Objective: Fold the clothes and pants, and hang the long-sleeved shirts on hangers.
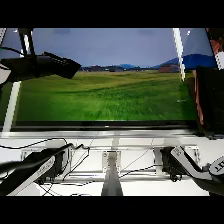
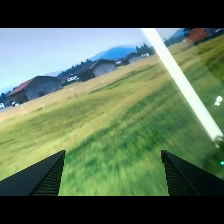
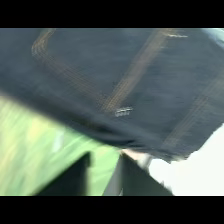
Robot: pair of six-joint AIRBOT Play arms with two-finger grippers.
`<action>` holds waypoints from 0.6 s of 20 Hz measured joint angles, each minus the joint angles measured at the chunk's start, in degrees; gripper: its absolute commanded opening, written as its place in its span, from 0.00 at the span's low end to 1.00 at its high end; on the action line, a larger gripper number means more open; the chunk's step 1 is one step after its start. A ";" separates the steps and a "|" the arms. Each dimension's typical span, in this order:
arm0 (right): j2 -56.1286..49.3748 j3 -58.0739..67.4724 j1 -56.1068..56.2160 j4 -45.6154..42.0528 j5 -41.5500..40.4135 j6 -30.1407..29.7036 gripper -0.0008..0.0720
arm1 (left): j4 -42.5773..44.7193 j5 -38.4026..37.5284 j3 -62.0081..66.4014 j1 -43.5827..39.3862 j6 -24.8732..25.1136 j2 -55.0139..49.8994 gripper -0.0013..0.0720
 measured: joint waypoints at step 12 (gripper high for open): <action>-0.79 0.02 63.19 -6.14 -17.75 -21.59 0.06 | -0.02 0.02 0.02 0.00 0.00 0.00 0.95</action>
